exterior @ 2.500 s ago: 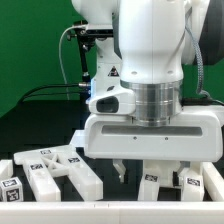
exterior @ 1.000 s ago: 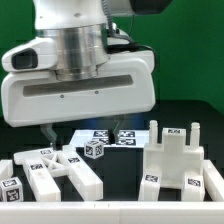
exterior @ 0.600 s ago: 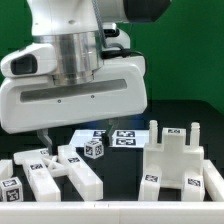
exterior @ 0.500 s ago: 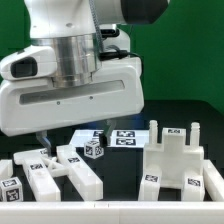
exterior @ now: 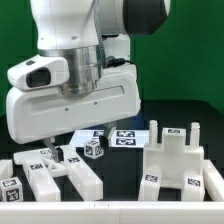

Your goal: Assemble chair

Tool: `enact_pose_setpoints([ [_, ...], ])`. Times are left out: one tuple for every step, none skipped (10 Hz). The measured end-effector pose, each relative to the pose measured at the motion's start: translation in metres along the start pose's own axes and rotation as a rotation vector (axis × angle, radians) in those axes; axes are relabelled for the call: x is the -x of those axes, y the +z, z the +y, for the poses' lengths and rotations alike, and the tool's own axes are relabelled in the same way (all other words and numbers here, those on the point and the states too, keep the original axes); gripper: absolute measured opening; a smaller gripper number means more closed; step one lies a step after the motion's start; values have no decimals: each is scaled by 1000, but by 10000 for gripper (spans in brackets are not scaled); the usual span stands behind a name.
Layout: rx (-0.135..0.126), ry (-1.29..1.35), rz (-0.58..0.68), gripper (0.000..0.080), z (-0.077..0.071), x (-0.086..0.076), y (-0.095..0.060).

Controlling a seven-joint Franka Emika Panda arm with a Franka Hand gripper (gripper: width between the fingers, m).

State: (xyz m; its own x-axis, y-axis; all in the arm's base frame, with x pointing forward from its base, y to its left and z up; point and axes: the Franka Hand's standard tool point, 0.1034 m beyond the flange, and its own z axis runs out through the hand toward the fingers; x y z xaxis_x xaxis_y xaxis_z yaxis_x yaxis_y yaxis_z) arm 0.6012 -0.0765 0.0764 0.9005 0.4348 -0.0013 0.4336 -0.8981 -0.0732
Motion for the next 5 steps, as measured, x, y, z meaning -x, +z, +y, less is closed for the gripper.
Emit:
enact_pose_setpoints([
  [27,-8,25,649,4,0,2],
  [70,-7,50,649,5,14,14],
  [65,7,32,649,0,35,26],
  [77,9,32,649,1,44,35],
  [72,22,20,649,-6,50,46],
])
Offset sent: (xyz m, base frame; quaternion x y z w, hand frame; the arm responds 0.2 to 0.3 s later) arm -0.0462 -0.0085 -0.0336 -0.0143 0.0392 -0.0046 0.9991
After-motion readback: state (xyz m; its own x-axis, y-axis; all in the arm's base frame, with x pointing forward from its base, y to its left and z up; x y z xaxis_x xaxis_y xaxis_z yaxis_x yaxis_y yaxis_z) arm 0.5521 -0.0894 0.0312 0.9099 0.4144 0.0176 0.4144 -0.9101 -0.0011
